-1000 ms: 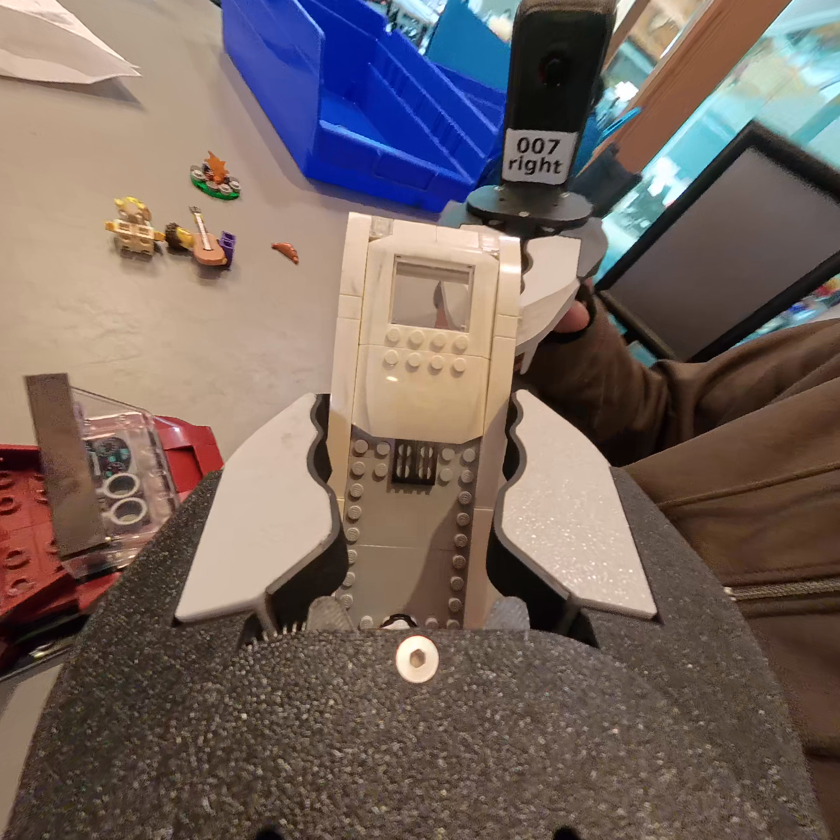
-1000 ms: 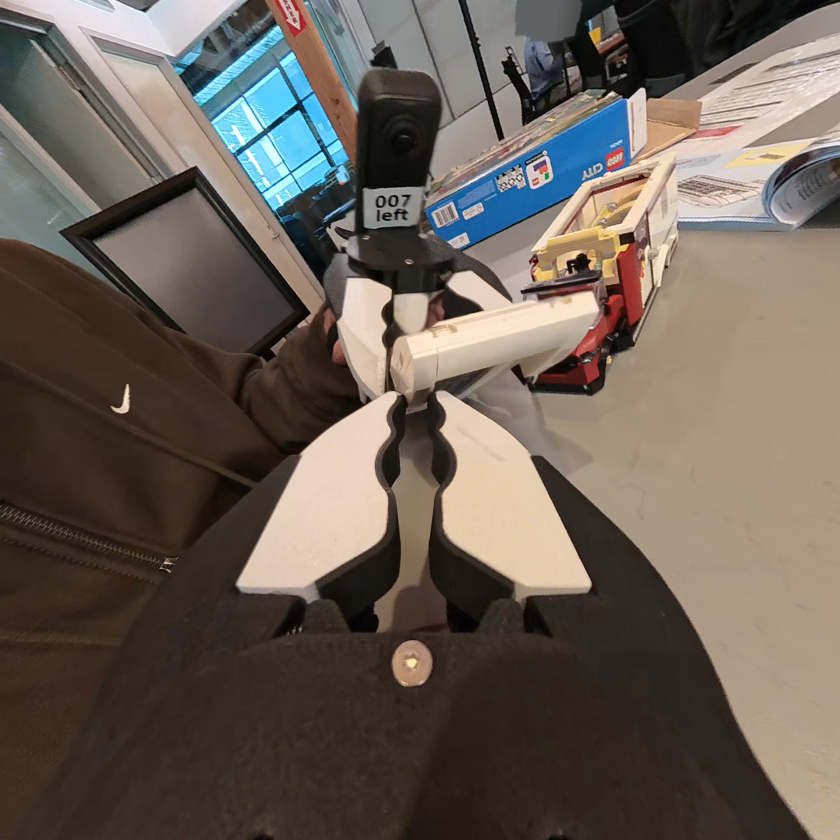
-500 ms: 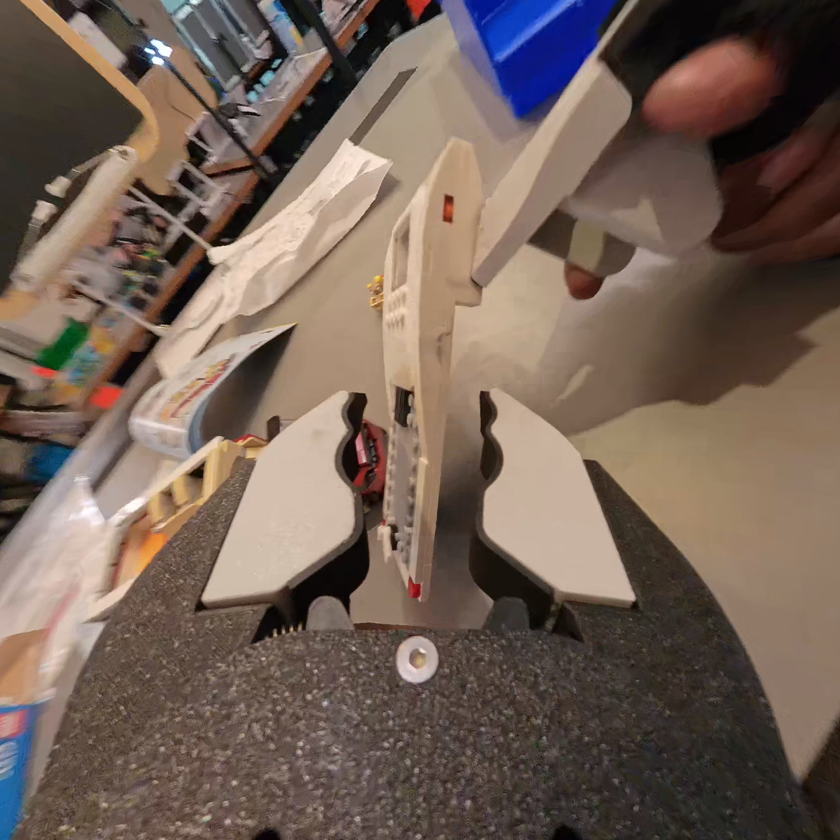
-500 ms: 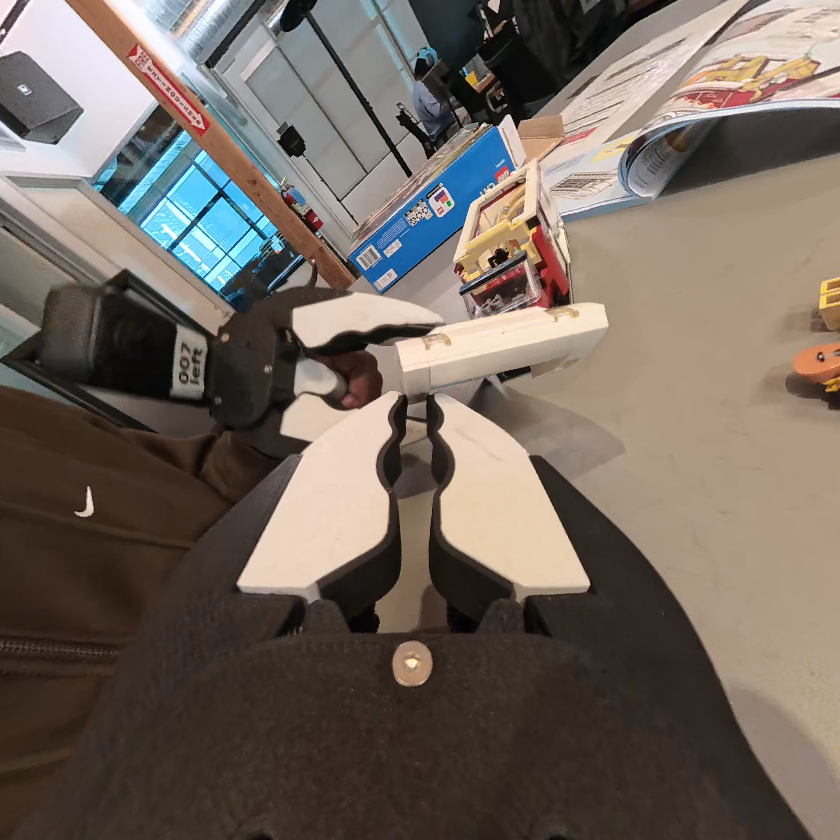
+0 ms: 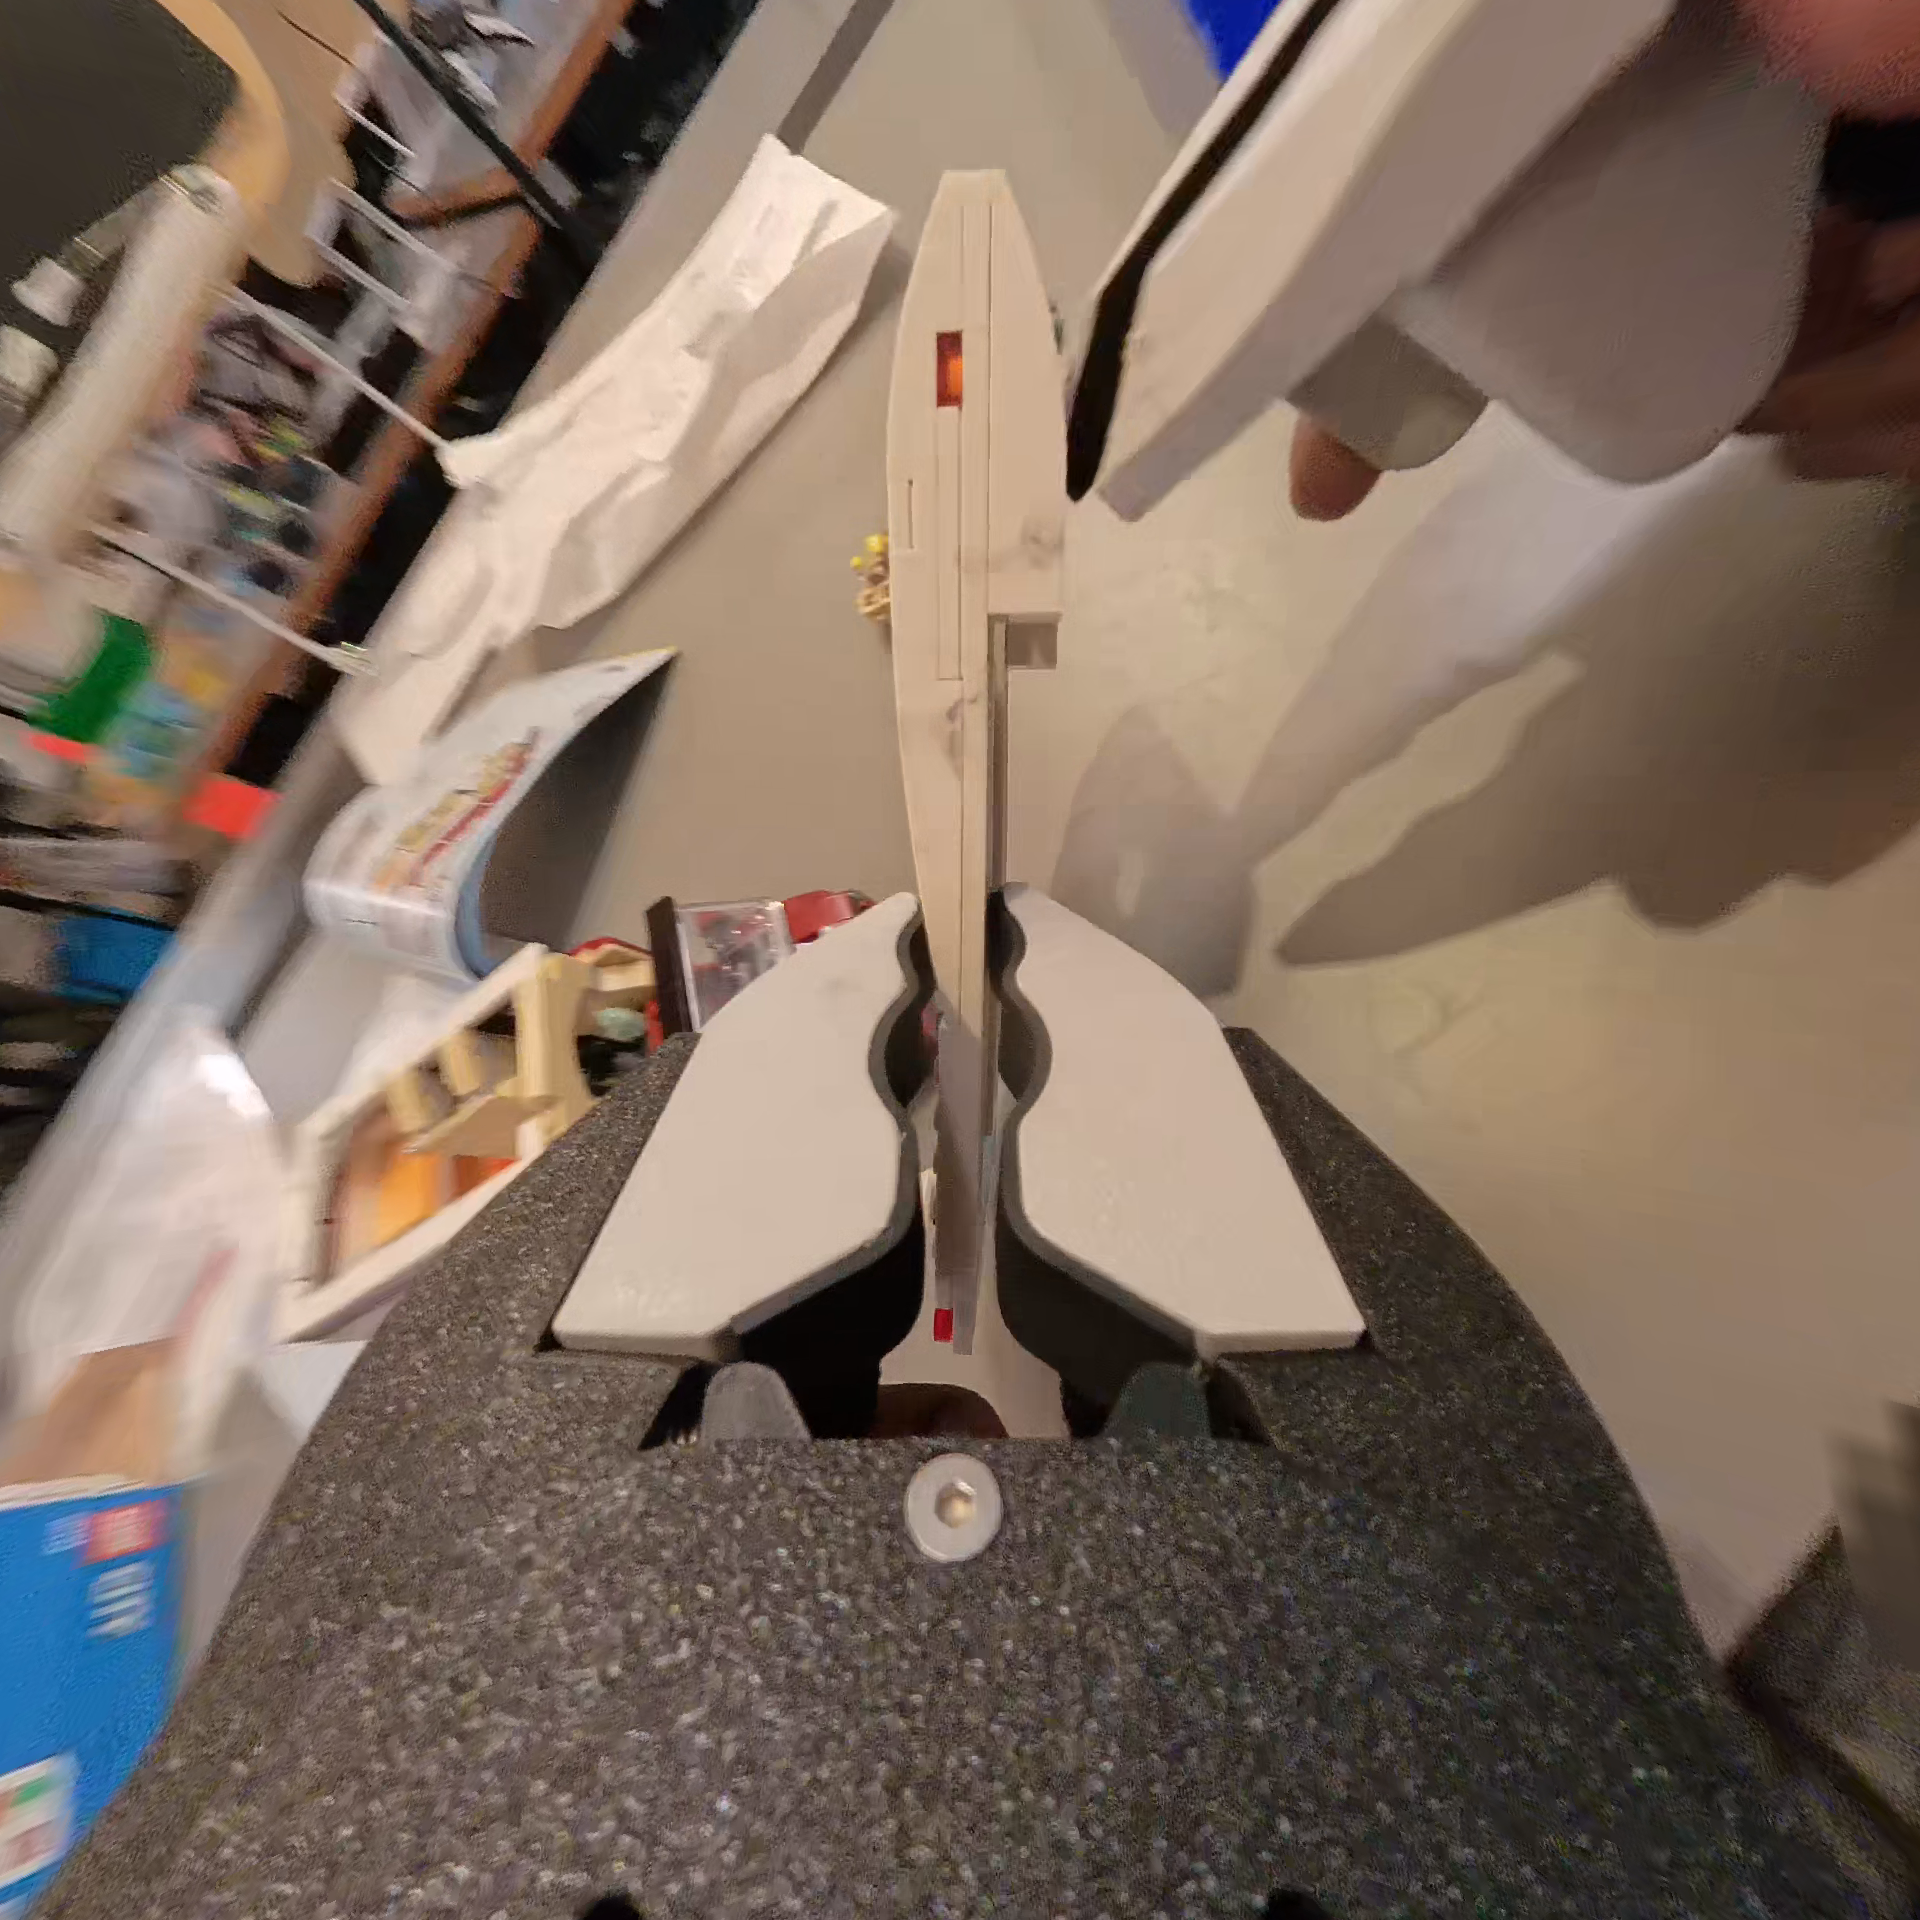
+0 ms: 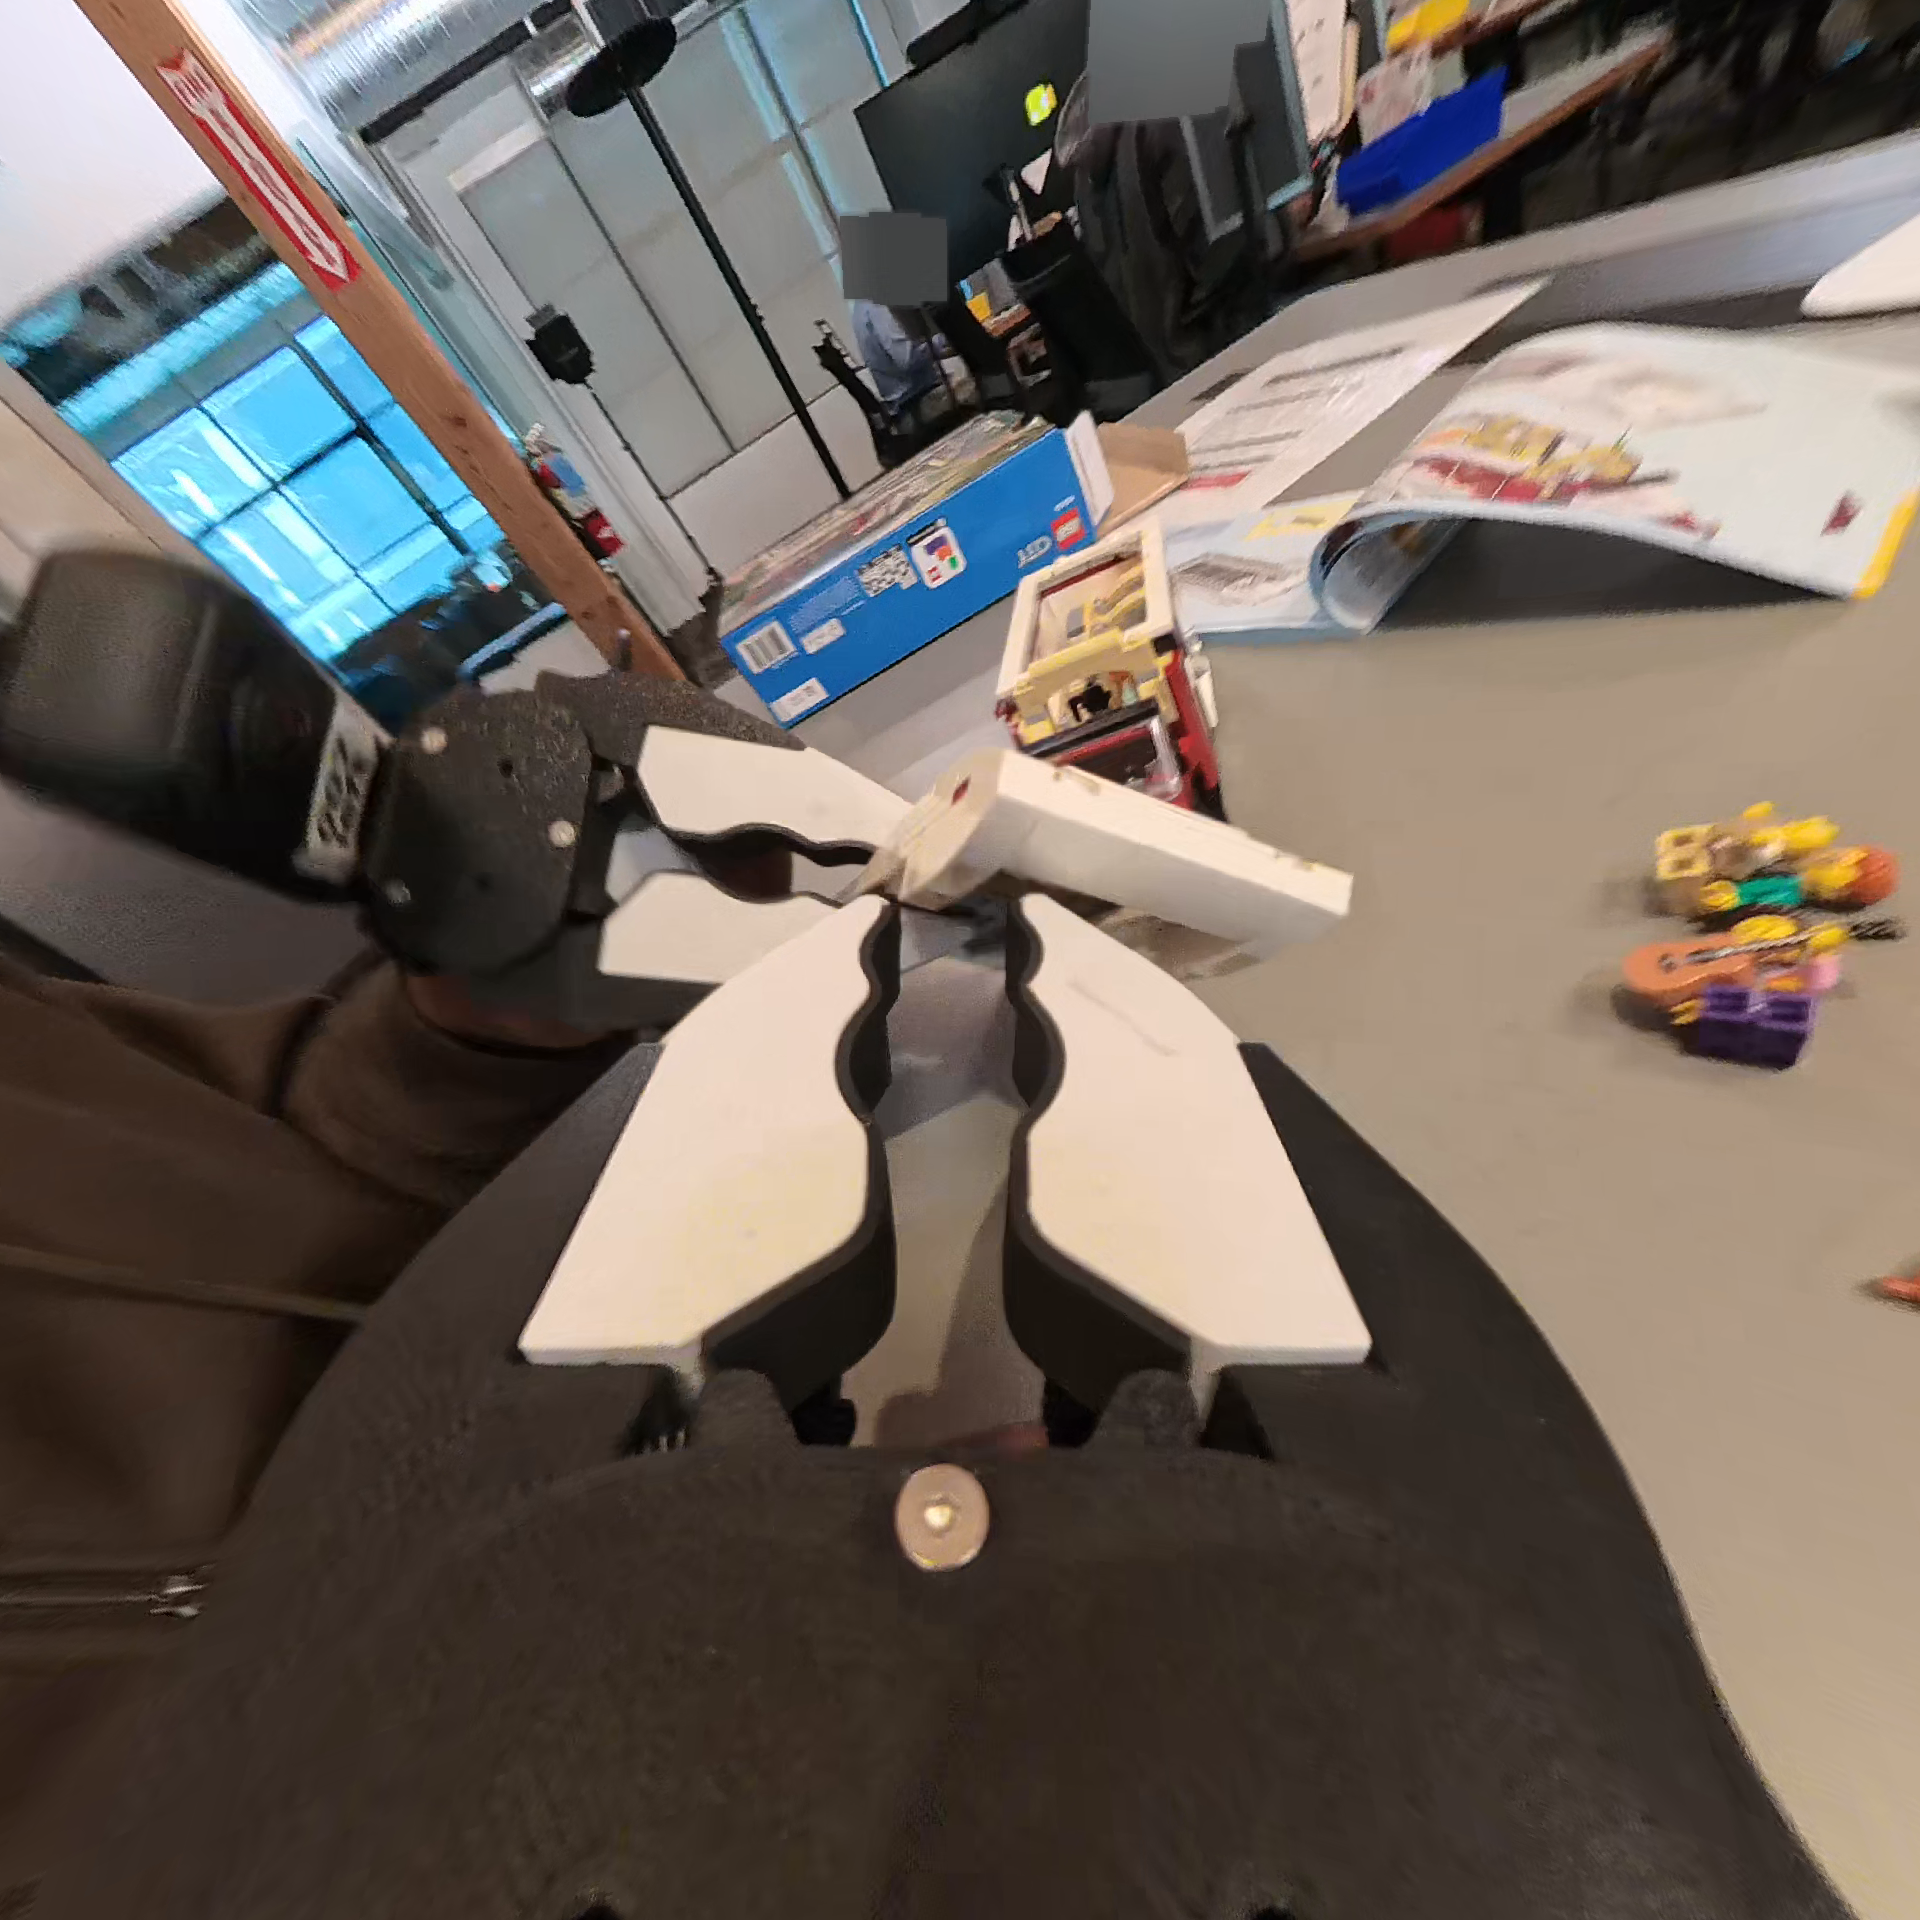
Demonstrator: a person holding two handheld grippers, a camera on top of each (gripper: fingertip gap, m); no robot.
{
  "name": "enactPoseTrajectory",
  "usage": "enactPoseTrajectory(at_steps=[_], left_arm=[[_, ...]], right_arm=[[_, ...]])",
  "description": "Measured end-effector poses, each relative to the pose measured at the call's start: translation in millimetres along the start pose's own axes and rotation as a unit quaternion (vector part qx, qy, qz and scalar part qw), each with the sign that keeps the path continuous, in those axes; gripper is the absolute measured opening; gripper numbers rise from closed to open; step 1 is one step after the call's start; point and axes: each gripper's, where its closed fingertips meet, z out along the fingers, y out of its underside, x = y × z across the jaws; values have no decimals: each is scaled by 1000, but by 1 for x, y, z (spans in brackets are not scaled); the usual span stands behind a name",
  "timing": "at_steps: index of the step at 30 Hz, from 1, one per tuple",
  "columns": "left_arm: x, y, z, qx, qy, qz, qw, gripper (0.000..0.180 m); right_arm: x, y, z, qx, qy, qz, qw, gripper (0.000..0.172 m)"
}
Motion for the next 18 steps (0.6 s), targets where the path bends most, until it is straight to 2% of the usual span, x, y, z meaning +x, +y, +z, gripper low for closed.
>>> enactPoseTrajectory(at_steps=[3, 5, 8, 11, 13, 15, 18], left_arm=[[7, -6, -5, 12, 107, -107, 988, 9], [9, -10, -8, 21, 164, -159, 973, 9], [10, -12, -6, 34, 209, -215, 953, 9], [17, -15, -1, 57, 255, -284, 922, 9], [22, -17, 2, 79, 285, -338, 893, 9], [26, -19, 3, 95, 306, -380, 868, 9], [29, -19, 4, 110, 314, -416, 847, 9]], right_arm=[[1, -8, -7, 9, 40, -88, 995, 25], [4, -16, -12, 22, 85, -175, 981, 27], [4, -21, -17, 20, 142, -299, 943, 32], [8, -18, -16, 3, 194, -394, 898, 33], [11, -18, -14, 0, 219, -419, 881, 35], [8, -21, -12, 15, 226, -427, 875, 38], [6, -24, -9, 30, 242, -445, 862, 39]])
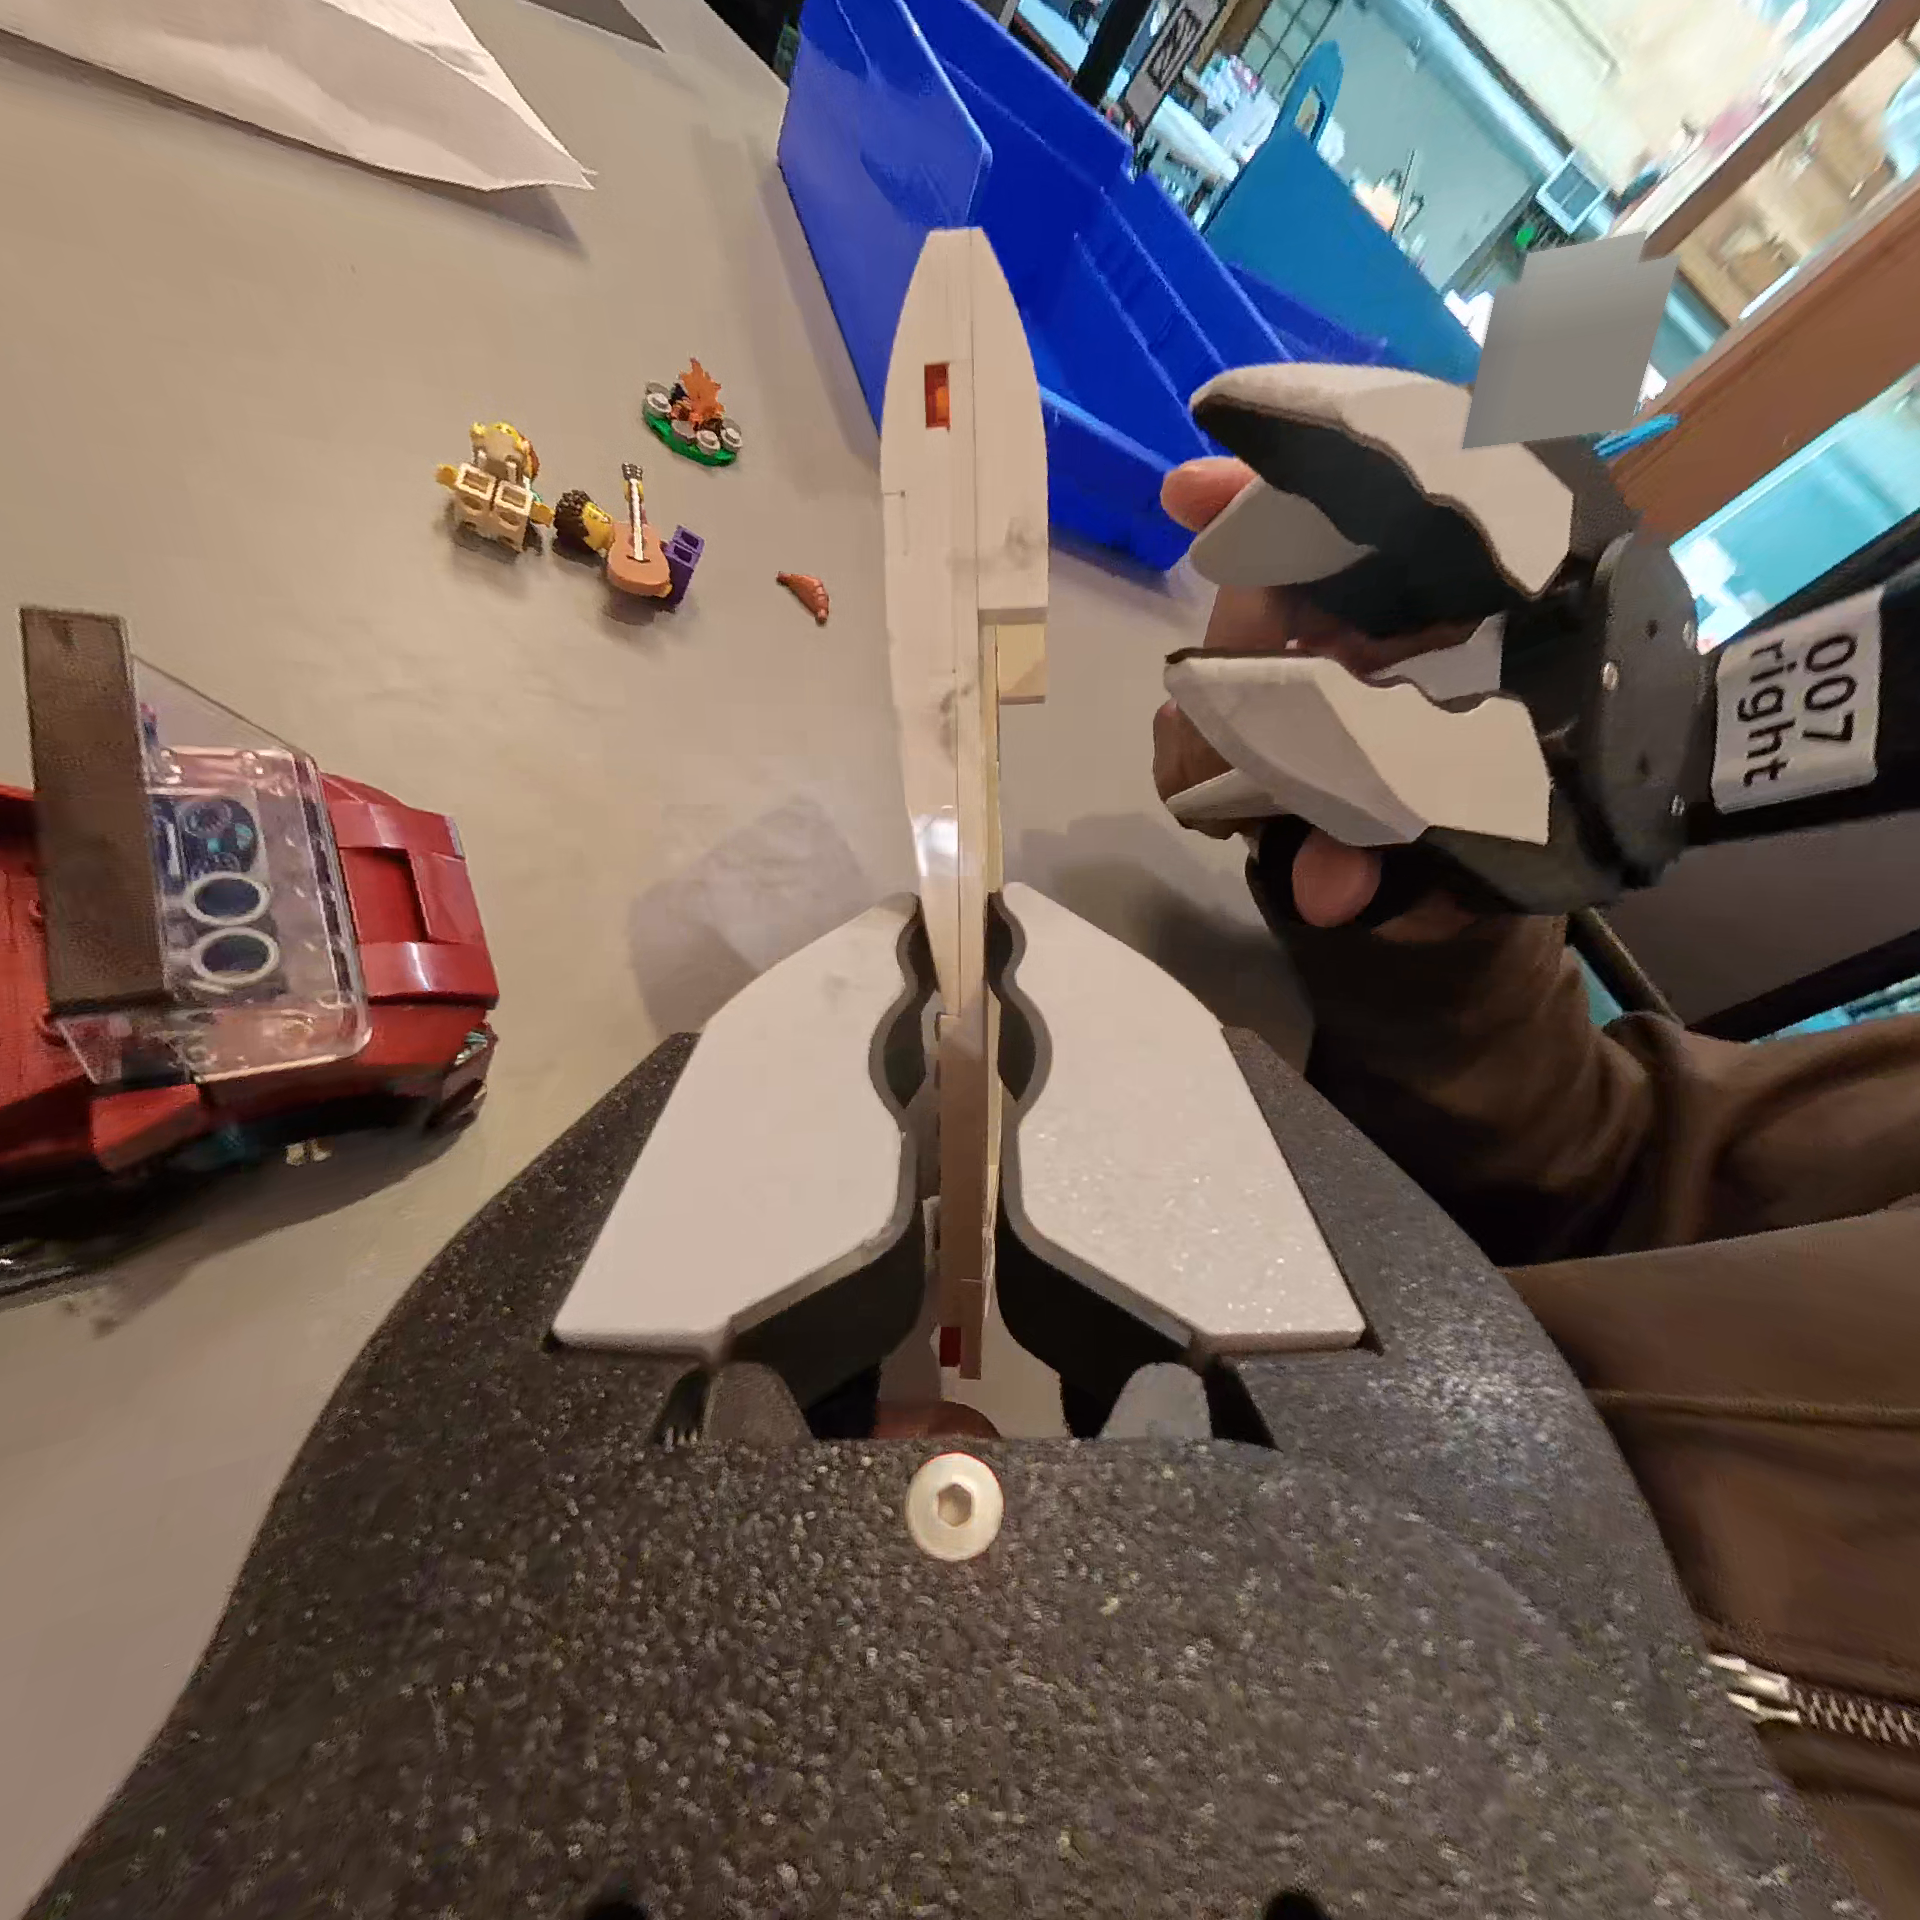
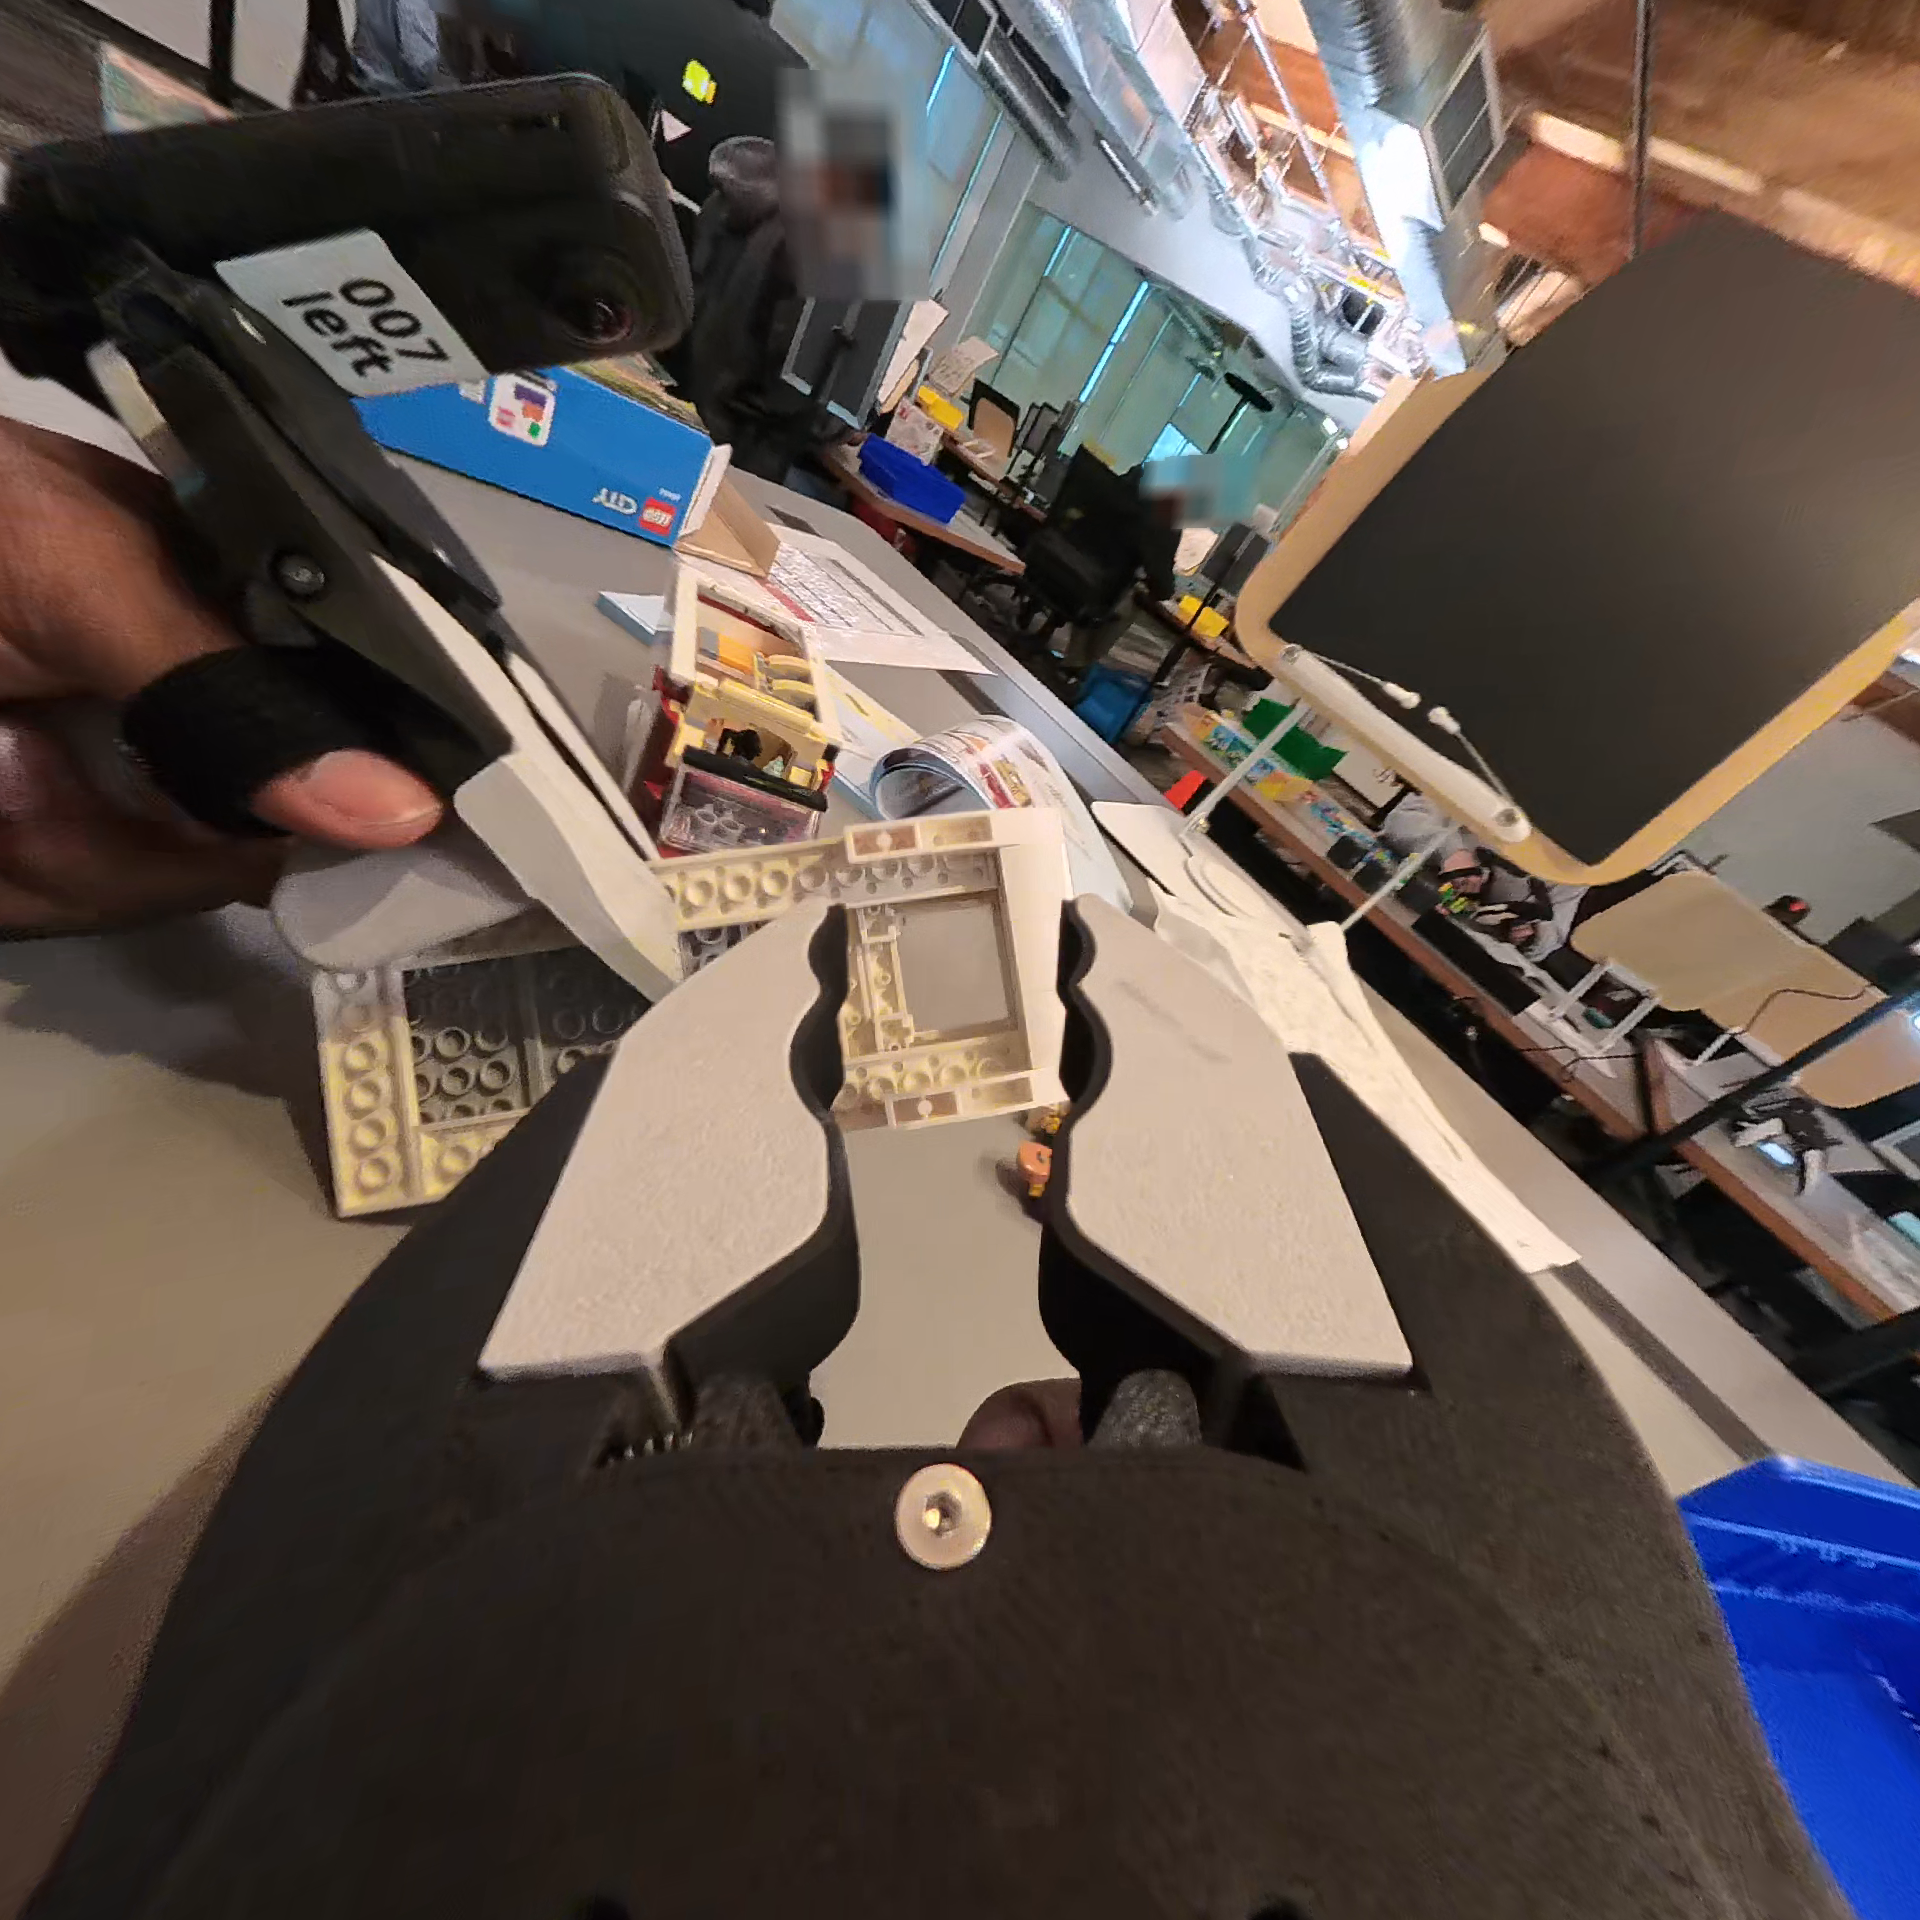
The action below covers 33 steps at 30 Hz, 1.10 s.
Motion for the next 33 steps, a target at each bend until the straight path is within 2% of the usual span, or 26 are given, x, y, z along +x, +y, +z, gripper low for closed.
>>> enactPoseTrajectory(at_steps=[2, 8, 13, 18, 21, 23, 26, 30, 33], left_arm=[[-1, -1, 0, 16, -8, -4, 1000, 9], [4, -26, -10, 111, -31, 44, 992, 9], [0, -41, -23, 160, -98, 126, 974, 9], [7, -43, -29, 168, -136, 242, 946, 9], [11, -41, -29, 166, -144, 284, 933, 9], [14, -40, -28, 165, -137, 296, 931, 9], [19, -37, -27, 163, -127, 317, 926, 9], [20, -35, -25, 153, -120, 321, 927, 9], [15, -30, -22, 124, -122, 320, 931, 9]], right_arm=[[-3, 2, 3, -11, 8, -8, 1000, 38], [-7, 1, 9, -11, 26, 40, 999, 30], [8, 3, 5, -12, 62, 104, 993, 23], [11, 11, 5, -8, 9, 256, 967, 26], [5, 5, 4, 19, -65, 355, 933, 31], [8, 1, 2, 40, -89, 403, 910, 30], [11, 2, 1, 44, -93, 427, 899, 29], [10, 7, 2, 26, -81, 409, 909, 15], [8, 13, 4, 9, -81, 399, 913, 14]])
